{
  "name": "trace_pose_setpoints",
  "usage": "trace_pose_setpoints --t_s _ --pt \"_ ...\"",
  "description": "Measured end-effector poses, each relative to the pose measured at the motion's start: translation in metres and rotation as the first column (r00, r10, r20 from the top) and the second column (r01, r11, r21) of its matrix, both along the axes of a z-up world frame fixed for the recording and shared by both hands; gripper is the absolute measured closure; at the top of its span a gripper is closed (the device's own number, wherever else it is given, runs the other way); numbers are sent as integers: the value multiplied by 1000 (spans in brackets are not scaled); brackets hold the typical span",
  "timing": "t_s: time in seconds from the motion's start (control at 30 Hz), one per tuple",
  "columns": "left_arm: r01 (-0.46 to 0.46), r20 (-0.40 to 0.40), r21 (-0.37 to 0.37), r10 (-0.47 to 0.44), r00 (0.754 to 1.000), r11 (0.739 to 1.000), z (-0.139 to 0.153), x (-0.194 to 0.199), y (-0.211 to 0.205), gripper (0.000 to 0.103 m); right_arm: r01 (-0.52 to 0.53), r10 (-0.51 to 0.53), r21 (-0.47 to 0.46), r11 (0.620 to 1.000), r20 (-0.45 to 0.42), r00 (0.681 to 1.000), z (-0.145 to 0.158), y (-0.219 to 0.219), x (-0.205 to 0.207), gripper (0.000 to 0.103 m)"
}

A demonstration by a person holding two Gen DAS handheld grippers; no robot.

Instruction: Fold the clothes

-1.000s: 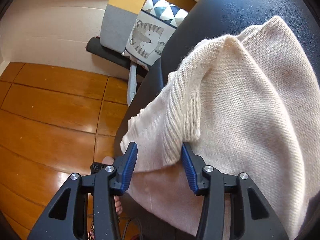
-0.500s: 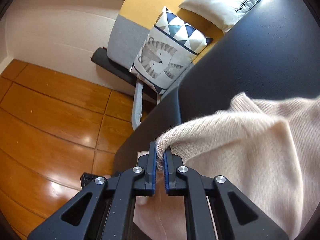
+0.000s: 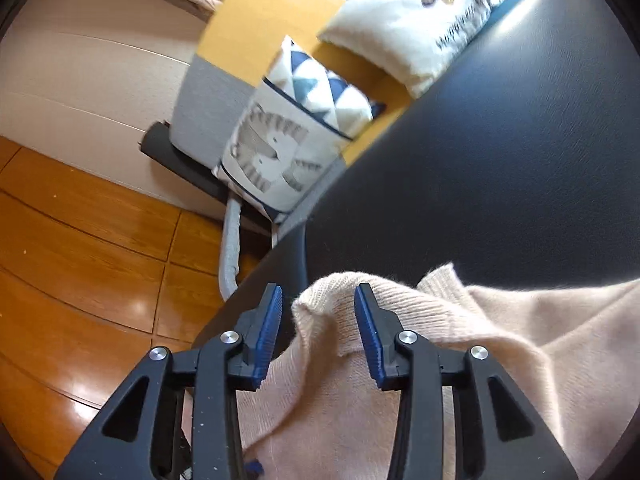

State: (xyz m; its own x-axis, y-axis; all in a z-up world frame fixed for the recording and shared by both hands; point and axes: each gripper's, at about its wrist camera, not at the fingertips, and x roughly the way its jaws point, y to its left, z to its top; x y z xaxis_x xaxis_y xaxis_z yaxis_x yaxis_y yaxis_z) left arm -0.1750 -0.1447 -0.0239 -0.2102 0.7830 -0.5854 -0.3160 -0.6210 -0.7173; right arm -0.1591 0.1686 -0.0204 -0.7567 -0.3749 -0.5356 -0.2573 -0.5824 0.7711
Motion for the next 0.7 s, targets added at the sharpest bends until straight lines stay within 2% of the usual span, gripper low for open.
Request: trace_pose_setpoints --t_s 0.1,0.2,0.27,0.43,0.5,0.6,0.7 --pt "-10 -35 -76 8 999 997 2 -3 4 88 -55 55 68 996 6 998 7 -5 14 61" --pt "-23 -70 -150 13 997 988 4 -6 9 88 -165 162 67 984 50 986 -2 -18 19 61" --pt "-35 -94 -198 16 995 980 6 -9 11 88 -175 169 63 983 83 982 -10 -21 17 61" --pt "-105 -160 -291 60 985 951 19 -38 1 88 -111 114 -33 993 82 990 -26 -13 3 61" --pt "-177 -186 -314 122 975 933 26 -53 -14 88 -91 96 -59 994 79 992 -29 -9 -2 61" --pt "-288 -220 -341 222 950 895 35 -71 -38 88 -55 59 -48 997 69 996 -29 -3 -8 61" --pt "-367 -218 -300 312 925 880 37 -63 -66 87 24 -24 3 1000 49 998 -22 6 -10 61"
